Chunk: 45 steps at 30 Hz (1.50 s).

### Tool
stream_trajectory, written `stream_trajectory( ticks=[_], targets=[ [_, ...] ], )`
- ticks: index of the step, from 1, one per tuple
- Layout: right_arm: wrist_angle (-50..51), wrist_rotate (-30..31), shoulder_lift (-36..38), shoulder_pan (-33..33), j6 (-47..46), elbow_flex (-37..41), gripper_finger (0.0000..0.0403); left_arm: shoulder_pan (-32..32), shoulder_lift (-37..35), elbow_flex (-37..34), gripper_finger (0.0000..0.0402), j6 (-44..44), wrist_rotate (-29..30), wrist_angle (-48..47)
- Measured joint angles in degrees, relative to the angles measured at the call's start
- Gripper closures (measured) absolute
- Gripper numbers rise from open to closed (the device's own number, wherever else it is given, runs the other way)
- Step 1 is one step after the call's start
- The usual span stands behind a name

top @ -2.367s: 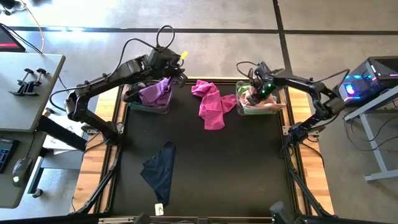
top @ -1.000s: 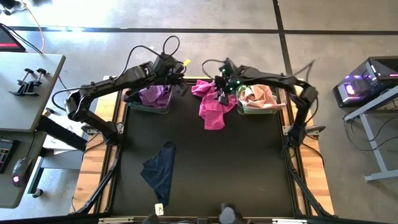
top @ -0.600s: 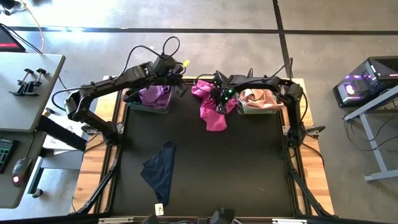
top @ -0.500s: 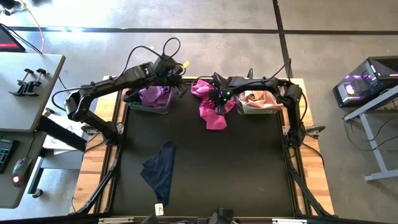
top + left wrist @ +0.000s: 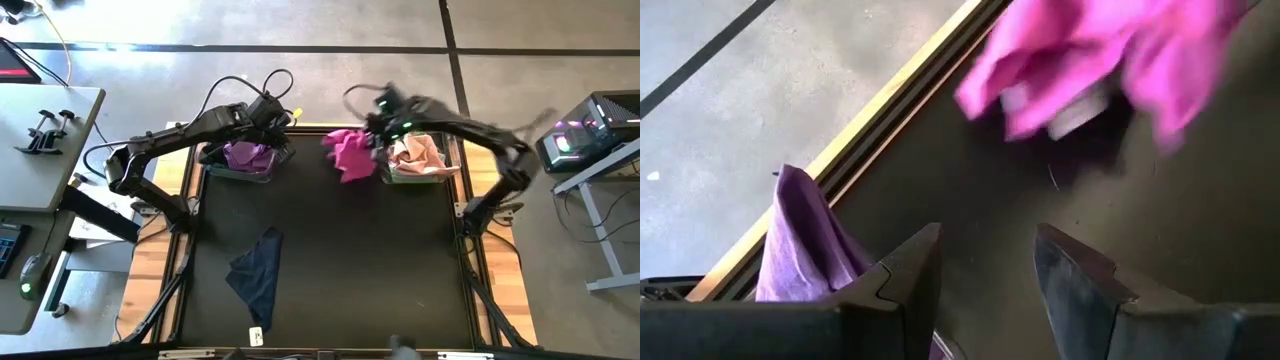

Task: Sort towels by color in basket
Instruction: Put the pink microfiber towel into the right transparent bin

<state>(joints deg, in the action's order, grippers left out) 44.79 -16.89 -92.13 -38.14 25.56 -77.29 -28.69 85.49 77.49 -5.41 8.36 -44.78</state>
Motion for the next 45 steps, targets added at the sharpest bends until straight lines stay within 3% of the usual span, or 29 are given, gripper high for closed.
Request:
stream_trajectory(
  ticks=[4,8,12,15,18,24,31,37,45],
  targets=[
    [10.7,1.8,10.0,-2.9,0.4,-3.6,0.0391,-0.2,0.0,0.0,0.0257,0.0,0.0,0.0],
    [20.5,16.4,16.3,-3.7,0.6,-6.3,0.0392,-0.2,0.0,0.0,0.0257,0.0,0.3,1.0],
    [22.3,31.3,20.3,-3.6,0.7,-7.1,0.0395,-0.2,0.0,0.0,0.0257,0.0,0.4,3.6],
    [22.7,38.0,20.4,-4.0,0.4,-7.1,0.0395,-0.2,0.0,0.0,0.0257,0.1,1.1,6.1],
    [27.0,35.7,19.9,-5.0,0.6,-7.1,0.0395,-0.2,0.0,0.0,0.0257,0.1,1.2,7.8],
    [41.9,20.2,19.7,-6.3,4.5,-7.0,0.0395,-0.2,0.0,0.0,0.0257,-0.5,1.2,8.4],
    [26.1,18.4,19.1,-11.4,-2.3,0.1,0.0395,-0.5,0.0,0.0,0.0257,-0.4,1.3,10.9],
    [23.5,19.2,14.0,-14.5,-10.0,8.6,0.0395,-0.5,0.0,0.0,0.0257,-0.4,1.3,11.2],
    [11.4,20.0,6.0,-14.6,-14.6,19.9,0.0382,-0.5,0.0,0.0,0.0257,-0.4,1.3,11.3]
  ],
)
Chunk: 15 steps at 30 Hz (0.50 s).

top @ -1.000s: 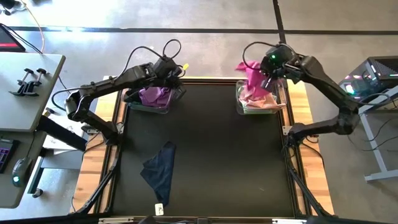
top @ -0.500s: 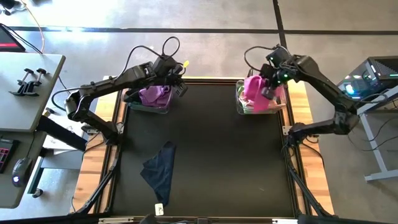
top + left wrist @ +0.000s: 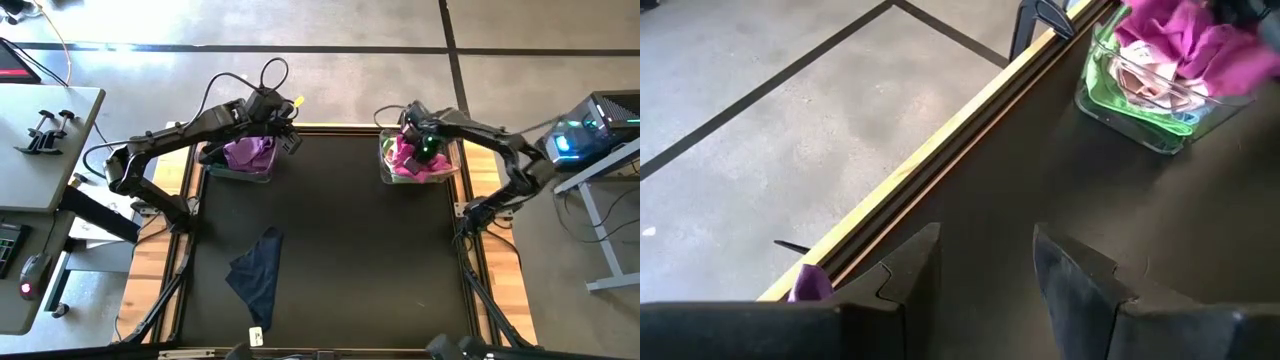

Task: Sort towels by color in basket
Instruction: Put the pink microfiber towel into the right transparent bin

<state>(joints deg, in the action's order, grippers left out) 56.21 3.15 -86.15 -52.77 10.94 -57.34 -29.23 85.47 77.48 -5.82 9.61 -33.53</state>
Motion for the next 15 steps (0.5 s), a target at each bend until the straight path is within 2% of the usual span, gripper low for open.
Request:
stream_trajectory(
  ticks=[4,9,15],
  targets=[
    [-1.9,-0.1,-3.4,-0.2,-0.3,1.6,0.0361,0.0,0.0,0.0,0.0257,0.0,0.0,0.0],
    [3.3,-4.6,-4.8,-2.2,-1.3,-3.4,0.0294,0.0,0.0,0.0,0.0257,0.0,0.0,0.0],
    [20.6,-5.1,-4.8,-5.2,-2.2,-16.2,0.0226,0.0,0.0,0.0,0.0257,0.0,0.0,0.0]
  ],
)
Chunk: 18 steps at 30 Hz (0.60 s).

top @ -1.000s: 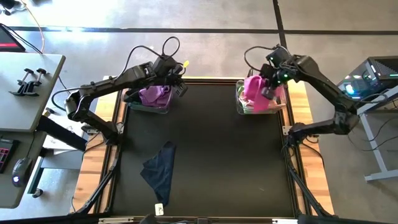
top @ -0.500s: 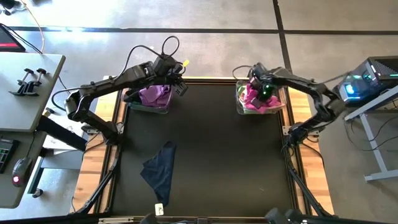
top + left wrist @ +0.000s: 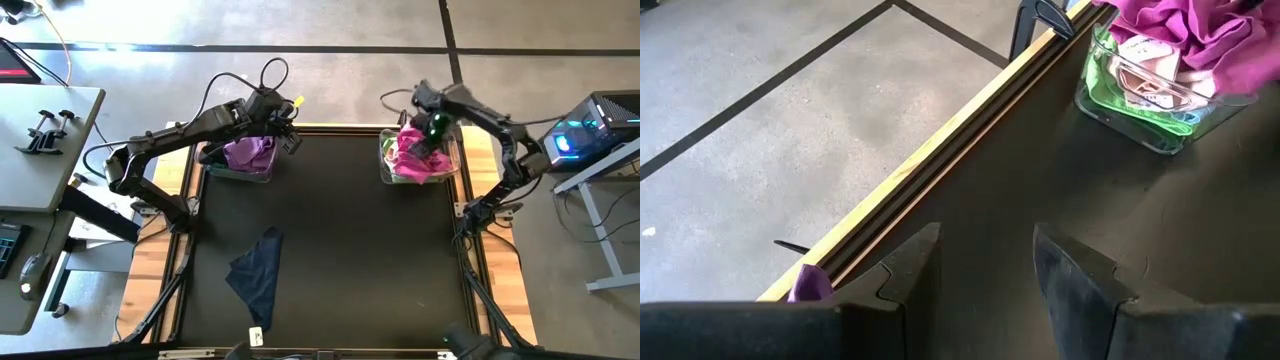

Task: Sort towels by color in basket
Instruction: Put the pink microfiber towel into the right transparent bin

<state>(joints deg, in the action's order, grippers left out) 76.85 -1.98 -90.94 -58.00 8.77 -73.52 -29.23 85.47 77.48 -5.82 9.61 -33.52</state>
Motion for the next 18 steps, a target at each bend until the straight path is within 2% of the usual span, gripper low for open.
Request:
stream_trajectory(
  ticks=[4,7,9,12,18],
  targets=[
    [8.1,0.0,0.0,-1.4,-1.3,-8.2,0.0218,0.0,0.0,0.0,0.0257,0.0,0.0,0.0],
    [4.5,-1.0,0.1,-1.7,-1.0,-11.3,0.0221,0.0,0.0,0.0,0.0257,0.0,0.0,0.0],
    [-0.3,-5.9,0.0,-1.7,-0.1,-11.4,0.0226,0.0,0.0,0.0,0.0257,0.0,0.0,0.0],
    [-7.2,-11.7,-0.6,-1.6,0.4,-8.5,0.0240,0.0,0.0,0.0,0.0257,0.0,0.0,0.0],
    [-18.7,-8.0,-2.2,-1.3,-0.9,5.2,0.0301,0.0,0.0,0.0,0.0257,-0.1,0.0,-0.1]
  ],
)
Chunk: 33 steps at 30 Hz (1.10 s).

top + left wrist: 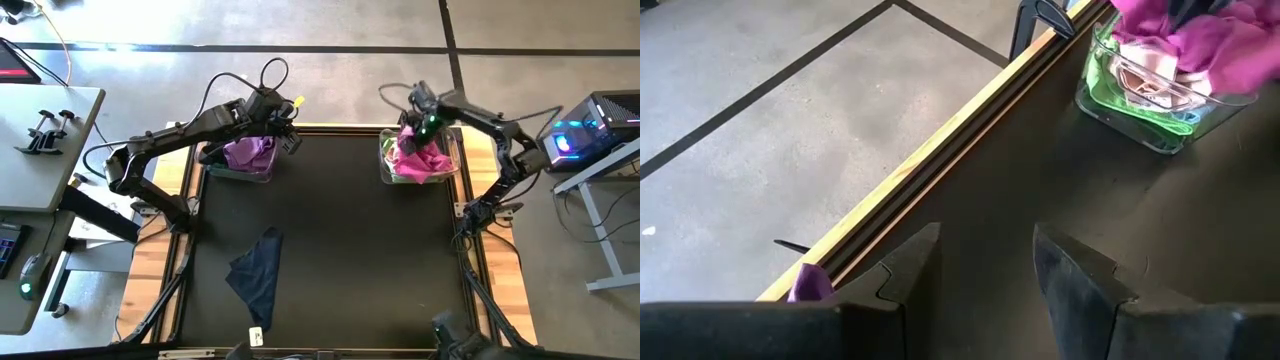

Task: Sort towels by color in basket
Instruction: Put the pink microfiber towel into the right transparent bin

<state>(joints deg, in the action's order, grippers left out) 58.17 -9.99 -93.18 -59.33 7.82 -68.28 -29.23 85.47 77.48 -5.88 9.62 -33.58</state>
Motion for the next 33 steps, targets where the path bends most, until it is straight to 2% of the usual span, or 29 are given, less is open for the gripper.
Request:
stream_trajectory(
  ticks=[4,8,12,18,22,25,30,33],
  targets=[
    [-12.4,1.1,-0.7,0.0,-2.3,9.8,0.0338,0.0,0.0,0.0,0.0257,0.0,0.0,0.0],
    [-17.6,0.9,-0.7,0.0,-5.4,13.2,0.0347,0.0,0.0,0.0,0.0257,0.1,0.0,0.0],
    [-12.5,0.5,-0.9,-0.3,-4.8,9.5,0.0319,0.0,0.0,0.0,0.0257,0.1,0.0,0.0],
    [3.6,0.7,-0.9,-0.8,-0.5,-3.2,0.0256,0.0,0.0,0.0,0.0257,0.0,0.0,0.0],
    [13.6,-0.2,-0.9,-0.7,2.7,-11.8,0.0241,0.0,0.0,0.0,0.0257,0.0,0.0,0.0],
    [16.4,-3.9,-0.9,-0.2,4.2,-15.4,0.0241,0.0,0.0,0.0,0.0257,0.0,0.0,0.0],
    [13.6,-10.4,1.0,1.1,8.8,-12.0,0.0241,0.0,0.0,0.0,0.0257,-0.2,0.1,-1.0],
    [9.3,-10.2,2.4,1.8,8.4,-6.5,0.0241,0.0,0.0,0.0,0.0257,-1.2,0.1,-4.0]
  ],
)
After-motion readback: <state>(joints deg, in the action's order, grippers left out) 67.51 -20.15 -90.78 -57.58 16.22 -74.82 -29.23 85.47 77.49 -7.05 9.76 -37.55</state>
